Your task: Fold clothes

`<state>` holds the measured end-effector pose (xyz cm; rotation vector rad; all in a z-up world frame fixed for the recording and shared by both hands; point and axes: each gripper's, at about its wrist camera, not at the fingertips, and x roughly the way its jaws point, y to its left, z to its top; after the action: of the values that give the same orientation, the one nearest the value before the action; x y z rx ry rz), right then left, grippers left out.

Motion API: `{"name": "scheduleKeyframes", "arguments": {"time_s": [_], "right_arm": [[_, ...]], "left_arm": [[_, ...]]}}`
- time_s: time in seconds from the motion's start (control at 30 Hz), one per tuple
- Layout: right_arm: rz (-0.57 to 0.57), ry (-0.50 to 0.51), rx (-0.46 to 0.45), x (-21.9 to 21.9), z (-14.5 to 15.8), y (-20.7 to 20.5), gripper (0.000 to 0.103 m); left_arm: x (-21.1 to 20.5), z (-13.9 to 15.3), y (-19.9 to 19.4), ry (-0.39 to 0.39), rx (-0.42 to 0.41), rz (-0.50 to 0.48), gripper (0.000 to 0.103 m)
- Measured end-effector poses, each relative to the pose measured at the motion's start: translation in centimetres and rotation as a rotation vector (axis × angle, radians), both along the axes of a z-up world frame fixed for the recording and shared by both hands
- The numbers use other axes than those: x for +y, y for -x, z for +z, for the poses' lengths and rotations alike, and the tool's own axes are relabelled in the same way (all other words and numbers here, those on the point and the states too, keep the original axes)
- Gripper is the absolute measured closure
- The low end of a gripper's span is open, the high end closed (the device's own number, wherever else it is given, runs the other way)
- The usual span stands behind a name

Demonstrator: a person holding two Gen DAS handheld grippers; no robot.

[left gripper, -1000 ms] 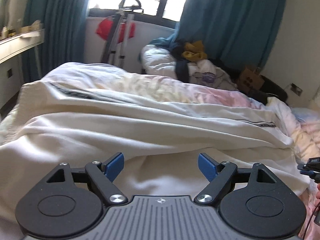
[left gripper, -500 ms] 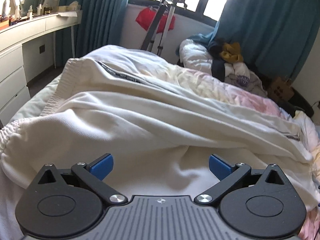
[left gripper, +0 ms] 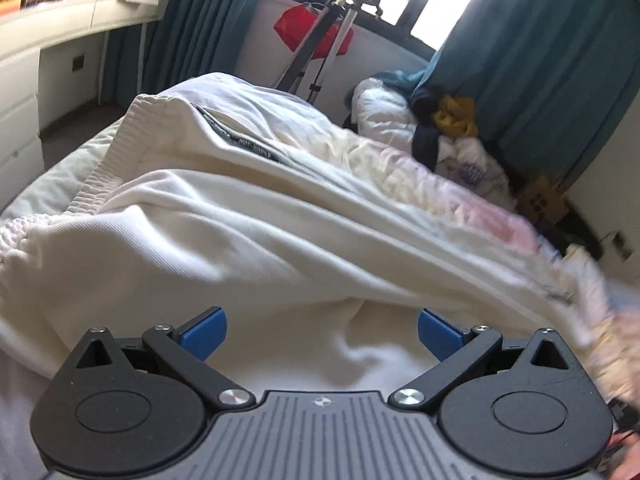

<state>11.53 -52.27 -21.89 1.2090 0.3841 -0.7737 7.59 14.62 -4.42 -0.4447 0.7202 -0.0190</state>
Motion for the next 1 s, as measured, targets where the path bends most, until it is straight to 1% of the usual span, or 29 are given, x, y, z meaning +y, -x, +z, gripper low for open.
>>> {"name": "scheduleKeyframes", "arguments": {"time_s": [0.07,0.13,0.2,0.3,0.33,0.4,0.43,0.47,0.57,0.63,0.67,0.7,0.77,0.87,0.9,1.0], "right_arm": [[-0.021,-0.023,-0.043,-0.1,0.0,0.5,0.043],[-0.049,-0.055,-0.066,-0.2,-0.3,1.1,0.043],[-0.059,-0.083,-0.094,-0.3,-0.7,1.4,0.043],[-0.037,-0.073,-0.113,-0.5,-0.9,1.2,0.043],[-0.027,-0.063,-0.117,-0.7,-0.9,1.0,0.043],[-0.009,-0.040,-0.131,-0.9,-0.9,0.5,0.049],[0.000,-0.029,-0.117,-1.0,-1.0,0.2,0.058],[0.005,-0.020,-0.105,-1.1,-1.0,0.0,0.067],[-0.013,-0.025,-0.089,-1.6,-1.5,-0.1,0.080],[-0.012,-0.014,-0.067,-1.7,-1.6,-0.3,0.084],[-0.007,-0.003,-0.055,-1.8,-1.5,-0.4,0.088],[-0.002,0.008,-0.050,-1.7,-1.4,-0.5,0.090],[0.008,0.030,-0.041,-1.6,-1.1,-0.7,0.096],[0.022,0.089,-0.037,-1.5,-0.2,-1.0,0.097],[0.024,0.110,-0.041,-1.4,0.2,-1.1,0.097],[0.020,0.172,-0.052,-1.3,1.4,-1.1,0.097]], "left_arm": [[1.6,0.3,0.1,0.053,-0.008,0.021,0.000],[3.3,0.3,-0.1,0.095,0.015,0.053,0.000],[4.9,0.3,0.1,0.161,0.021,0.084,0.000],[7.2,0.2,0.5,0.244,0.024,0.127,0.000],[7.8,0.3,0.7,0.256,0.020,0.141,0.000],[8.9,0.7,1.4,0.255,0.009,0.163,0.000],[9.4,0.9,1.7,0.249,0.009,0.168,0.000],[9.6,1.0,1.9,0.225,0.020,0.169,0.000],[10.1,1.2,2.4,0.145,0.063,0.184,0.000],[10.4,1.4,2.6,0.081,0.104,0.209,0.000],[10.7,1.4,2.8,0.093,0.119,0.217,0.000],[11.1,1.3,3.0,0.106,0.135,0.225,0.000],[11.7,1.3,3.5,0.153,0.144,0.268,0.000],[12.8,1.0,4.1,0.231,0.139,0.328,0.000],[13.0,1.0,4.2,0.244,0.133,0.340,0.000],[12.9,1.1,4.2,0.233,0.128,0.347,0.000]]}}
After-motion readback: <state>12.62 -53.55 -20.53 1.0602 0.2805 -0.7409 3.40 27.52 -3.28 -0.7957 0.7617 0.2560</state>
